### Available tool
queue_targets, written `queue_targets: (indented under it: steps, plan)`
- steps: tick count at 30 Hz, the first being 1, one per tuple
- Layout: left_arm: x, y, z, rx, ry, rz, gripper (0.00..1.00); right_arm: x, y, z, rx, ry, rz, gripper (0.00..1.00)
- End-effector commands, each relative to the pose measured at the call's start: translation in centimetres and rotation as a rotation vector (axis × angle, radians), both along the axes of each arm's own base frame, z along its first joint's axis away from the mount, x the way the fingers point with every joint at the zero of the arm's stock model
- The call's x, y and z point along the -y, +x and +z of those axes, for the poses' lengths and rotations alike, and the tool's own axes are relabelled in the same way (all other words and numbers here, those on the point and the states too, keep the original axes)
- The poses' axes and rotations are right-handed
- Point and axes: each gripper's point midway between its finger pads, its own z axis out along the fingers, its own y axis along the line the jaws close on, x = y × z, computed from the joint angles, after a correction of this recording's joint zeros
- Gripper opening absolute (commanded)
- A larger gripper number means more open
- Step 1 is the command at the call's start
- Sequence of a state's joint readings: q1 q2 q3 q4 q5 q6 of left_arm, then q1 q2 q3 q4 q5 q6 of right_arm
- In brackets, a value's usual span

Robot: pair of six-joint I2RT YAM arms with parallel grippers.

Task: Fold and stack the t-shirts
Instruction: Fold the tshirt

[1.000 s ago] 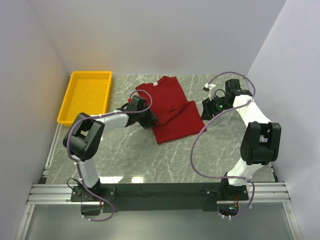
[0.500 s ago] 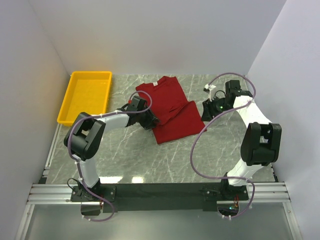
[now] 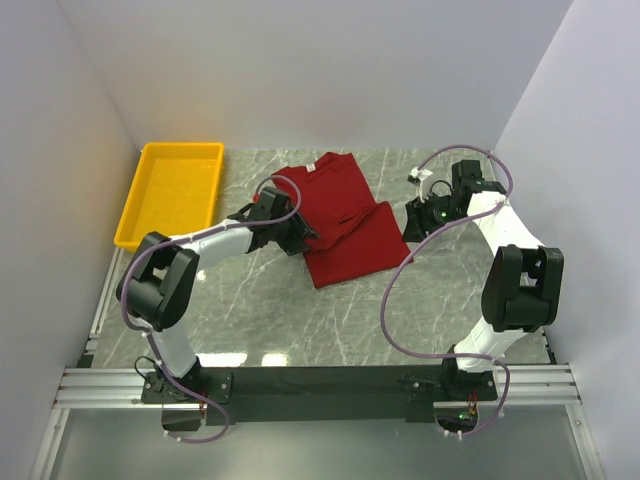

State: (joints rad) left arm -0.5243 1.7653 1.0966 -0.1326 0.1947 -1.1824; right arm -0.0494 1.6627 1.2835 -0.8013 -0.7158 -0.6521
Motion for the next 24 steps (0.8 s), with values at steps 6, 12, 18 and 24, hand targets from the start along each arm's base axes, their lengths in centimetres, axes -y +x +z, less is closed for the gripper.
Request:
queue_targets:
  steps: [6, 12, 18, 24]
  plan:
    - [1.4, 0.4, -0.5, -0.009, -0.034, -0.021, 0.52, 0.0, -0.3, 1.6, 0.037, 0.017, 0.002, 0.59]
    - [2.2, 1.0, -1.0, -0.018, -0.048, -0.026, 0.43, 0.1, -0.2, 1.7, 0.043, 0.010, 0.002, 0.59]
    - [2.5, 1.5, -0.3, -0.007, -0.072, -0.020, 0.19, 0.2, -0.3, 1.6, 0.039, 0.012, 0.001, 0.59]
    - [2.3, 1.5, -0.2, -0.013, -0.070, -0.030, 0.07, 0.1, -0.4, 1.6, 0.038, 0.015, 0.002, 0.59]
